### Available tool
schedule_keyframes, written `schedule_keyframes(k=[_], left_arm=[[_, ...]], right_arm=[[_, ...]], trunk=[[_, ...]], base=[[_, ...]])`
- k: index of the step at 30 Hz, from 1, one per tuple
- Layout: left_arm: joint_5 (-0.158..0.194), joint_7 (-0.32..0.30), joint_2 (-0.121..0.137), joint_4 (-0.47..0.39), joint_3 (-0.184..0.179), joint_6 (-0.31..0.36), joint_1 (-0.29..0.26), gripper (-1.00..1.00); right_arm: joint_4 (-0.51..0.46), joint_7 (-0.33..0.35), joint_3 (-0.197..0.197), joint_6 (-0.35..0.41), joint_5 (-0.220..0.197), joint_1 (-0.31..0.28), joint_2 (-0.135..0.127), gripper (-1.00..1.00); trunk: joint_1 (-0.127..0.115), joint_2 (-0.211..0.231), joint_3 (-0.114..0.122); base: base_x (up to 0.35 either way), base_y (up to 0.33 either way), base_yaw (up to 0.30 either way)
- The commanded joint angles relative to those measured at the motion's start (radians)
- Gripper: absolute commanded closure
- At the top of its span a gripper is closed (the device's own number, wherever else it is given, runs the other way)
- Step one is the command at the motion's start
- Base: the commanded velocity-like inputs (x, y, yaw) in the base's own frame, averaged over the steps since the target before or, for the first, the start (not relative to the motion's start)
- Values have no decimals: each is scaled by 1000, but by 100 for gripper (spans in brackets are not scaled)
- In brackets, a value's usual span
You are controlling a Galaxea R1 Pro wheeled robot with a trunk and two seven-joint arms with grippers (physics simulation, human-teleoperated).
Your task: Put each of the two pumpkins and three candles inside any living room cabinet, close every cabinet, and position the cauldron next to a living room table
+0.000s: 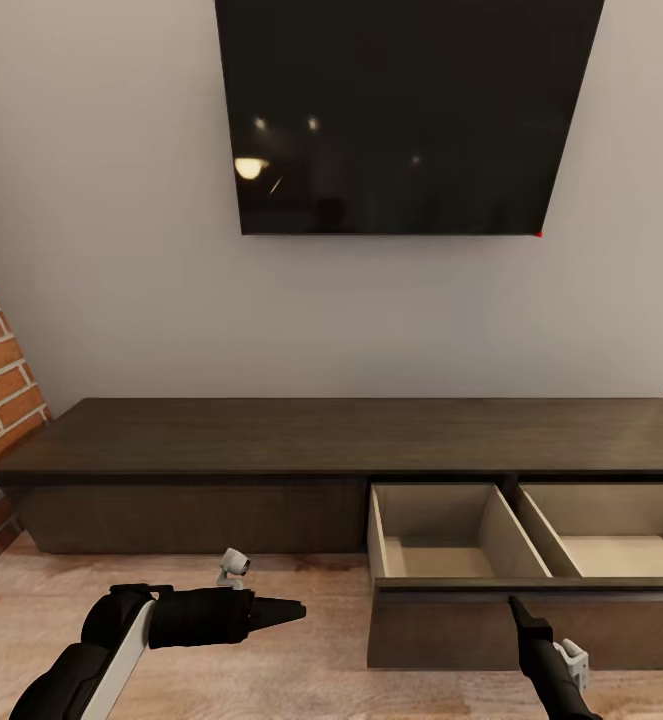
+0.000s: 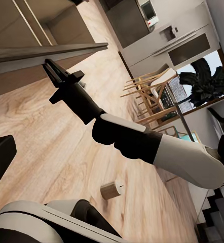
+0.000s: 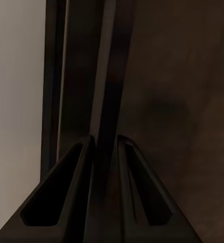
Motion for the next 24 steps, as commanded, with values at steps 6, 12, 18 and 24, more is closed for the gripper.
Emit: schedule_keyframes(k=[6, 12, 18, 24], left_arm=[[4, 0, 1, -1, -1, 7, 0, -100], [4, 0, 1, -1, -1, 7, 0, -100], [4, 0, 1, -1, -1, 7, 0, -100], [4, 0, 1, -1, -1, 7, 0, -100]], right_arm=[[34, 2, -21, 7, -22, 32, -2, 100], [34, 2, -20, 7, -21, 32, -2, 100], [34, 2, -20, 7, -21, 32, -2, 100], [34, 2, -21, 5, -21, 32, -2, 100]], trunk=[[0, 0, -1], [0, 0, -1], [0, 0, -1], [0, 0, -1]], base=[[0, 0, 0], [0, 0, 0], [0, 0, 0], [0, 0, 0]])
